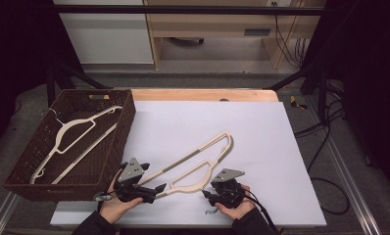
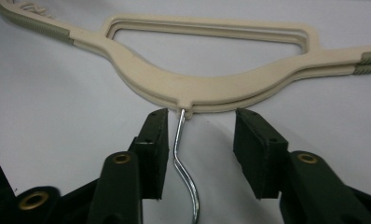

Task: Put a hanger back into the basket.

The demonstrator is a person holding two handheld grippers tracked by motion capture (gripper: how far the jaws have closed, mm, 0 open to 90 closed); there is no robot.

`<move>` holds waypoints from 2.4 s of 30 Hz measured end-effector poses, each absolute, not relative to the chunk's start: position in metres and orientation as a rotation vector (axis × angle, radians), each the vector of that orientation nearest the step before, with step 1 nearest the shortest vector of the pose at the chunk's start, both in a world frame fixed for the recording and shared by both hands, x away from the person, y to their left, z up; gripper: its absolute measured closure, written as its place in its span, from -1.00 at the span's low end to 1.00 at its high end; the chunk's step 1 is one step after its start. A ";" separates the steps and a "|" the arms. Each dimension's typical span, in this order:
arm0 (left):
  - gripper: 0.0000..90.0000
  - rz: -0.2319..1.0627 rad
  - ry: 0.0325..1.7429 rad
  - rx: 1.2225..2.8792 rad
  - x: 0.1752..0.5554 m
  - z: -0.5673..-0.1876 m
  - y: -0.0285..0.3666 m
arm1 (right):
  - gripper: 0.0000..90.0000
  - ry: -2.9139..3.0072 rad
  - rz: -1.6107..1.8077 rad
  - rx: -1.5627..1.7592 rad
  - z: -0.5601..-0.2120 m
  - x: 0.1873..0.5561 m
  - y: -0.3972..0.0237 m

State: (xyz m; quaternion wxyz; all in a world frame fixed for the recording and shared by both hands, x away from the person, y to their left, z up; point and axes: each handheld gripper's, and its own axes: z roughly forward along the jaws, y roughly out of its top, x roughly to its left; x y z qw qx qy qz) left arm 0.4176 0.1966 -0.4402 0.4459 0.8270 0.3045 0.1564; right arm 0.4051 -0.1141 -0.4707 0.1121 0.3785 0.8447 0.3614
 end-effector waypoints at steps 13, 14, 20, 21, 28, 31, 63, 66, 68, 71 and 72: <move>-0.81 0.381 0.755 2.043 0.418 -0.441 0.196 | 0.86 2.507 0.964 1.108 -0.473 0.400 -0.098; -0.81 0.380 0.756 2.043 0.418 -0.441 0.196 | 0.88 2.509 0.947 1.110 -0.473 0.400 -0.098; -0.81 0.376 0.748 2.050 0.418 -0.441 0.195 | 0.96 2.511 0.960 1.219 -0.471 0.402 -0.096; -0.81 0.376 0.747 2.049 0.418 -0.441 0.194 | 0.96 2.513 0.982 1.248 -0.471 0.404 -0.098; -0.79 0.339 0.726 2.055 0.416 -0.441 0.188 | 0.97 2.498 1.047 1.287 -0.465 0.406 -0.103; -0.78 0.335 0.707 2.070 0.415 -0.441 0.182 | 0.97 2.480 1.041 1.316 -0.462 0.406 -0.104; 0.18 0.331 0.500 2.446 0.437 -0.459 0.082 | 0.98 2.478 1.033 1.160 -0.435 0.411 -0.113; 0.34 0.309 0.508 2.454 0.440 -0.461 0.082 | 0.98 2.478 1.035 1.187 -0.435 0.410 -0.111; 0.43 0.297 0.500 2.464 0.440 -0.460 0.082 | 0.98 2.479 1.033 1.191 -0.435 0.410 -0.111; 0.50 0.318 0.484 2.472 0.438 -0.460 0.081 | 0.97 2.481 1.037 1.185 -0.436 0.410 -0.111; 0.50 0.324 0.479 2.469 0.437 -0.459 0.082 | 0.97 2.480 1.043 1.184 -0.436 0.410 -0.111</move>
